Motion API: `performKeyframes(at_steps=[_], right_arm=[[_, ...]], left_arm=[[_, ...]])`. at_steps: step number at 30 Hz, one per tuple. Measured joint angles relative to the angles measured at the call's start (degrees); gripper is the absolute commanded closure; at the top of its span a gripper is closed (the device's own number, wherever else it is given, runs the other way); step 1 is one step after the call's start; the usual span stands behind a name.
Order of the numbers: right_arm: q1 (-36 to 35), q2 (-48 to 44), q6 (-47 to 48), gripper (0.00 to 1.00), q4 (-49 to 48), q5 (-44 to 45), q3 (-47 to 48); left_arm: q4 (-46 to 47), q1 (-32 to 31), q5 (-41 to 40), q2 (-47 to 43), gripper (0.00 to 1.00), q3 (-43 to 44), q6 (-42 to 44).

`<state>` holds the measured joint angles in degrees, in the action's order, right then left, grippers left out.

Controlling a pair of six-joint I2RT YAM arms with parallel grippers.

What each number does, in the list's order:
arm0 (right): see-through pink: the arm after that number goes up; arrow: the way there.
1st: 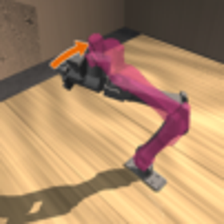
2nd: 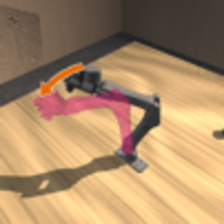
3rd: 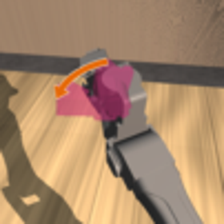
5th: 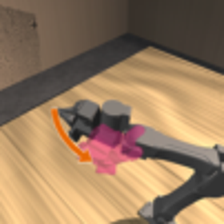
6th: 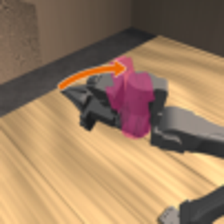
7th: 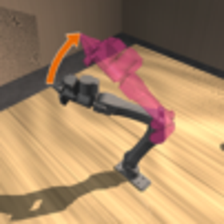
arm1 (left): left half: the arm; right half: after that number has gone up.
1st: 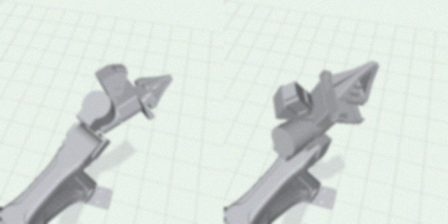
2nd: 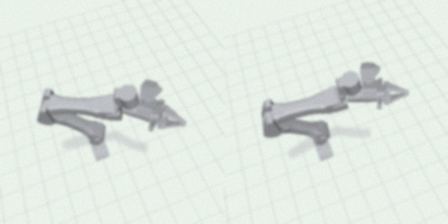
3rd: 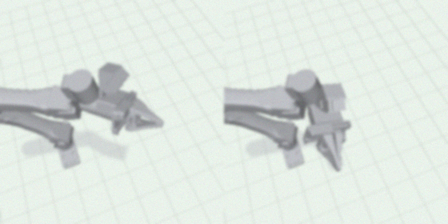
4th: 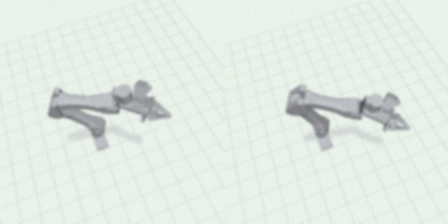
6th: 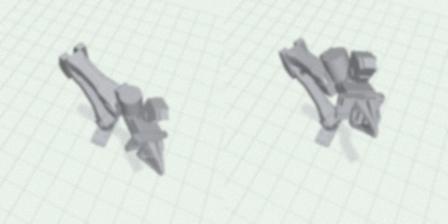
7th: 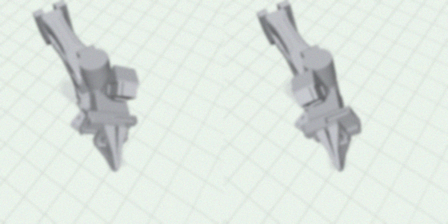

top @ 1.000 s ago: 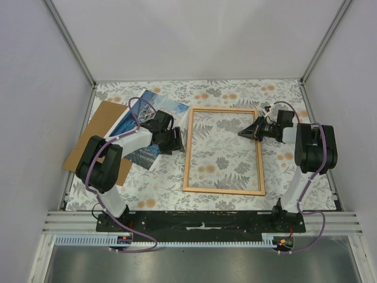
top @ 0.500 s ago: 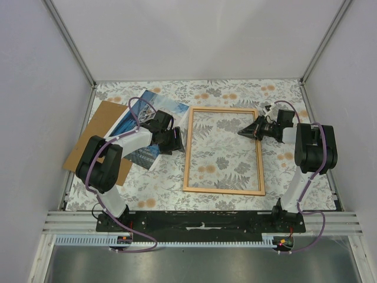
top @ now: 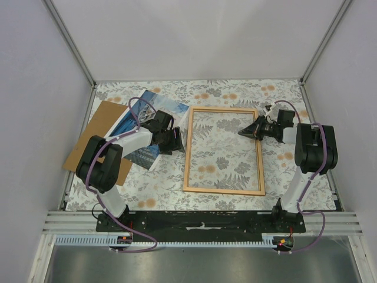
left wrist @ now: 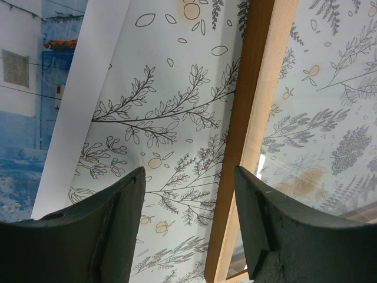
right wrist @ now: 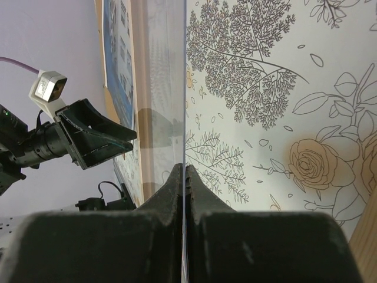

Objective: Put the photo into the frame
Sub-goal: Place the glass panel on the frame body.

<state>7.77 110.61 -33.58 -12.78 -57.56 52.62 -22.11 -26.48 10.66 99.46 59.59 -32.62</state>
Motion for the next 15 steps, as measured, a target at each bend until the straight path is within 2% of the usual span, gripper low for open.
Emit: performKeyframes(at_steps=[15], right_arm=[[0.76,-1.09,0.68,1.0,0.39,0.61,-0.7]], left_arm=[[0.0,-0.02,-0.02,0.15,0.32,0.0,0.0]])
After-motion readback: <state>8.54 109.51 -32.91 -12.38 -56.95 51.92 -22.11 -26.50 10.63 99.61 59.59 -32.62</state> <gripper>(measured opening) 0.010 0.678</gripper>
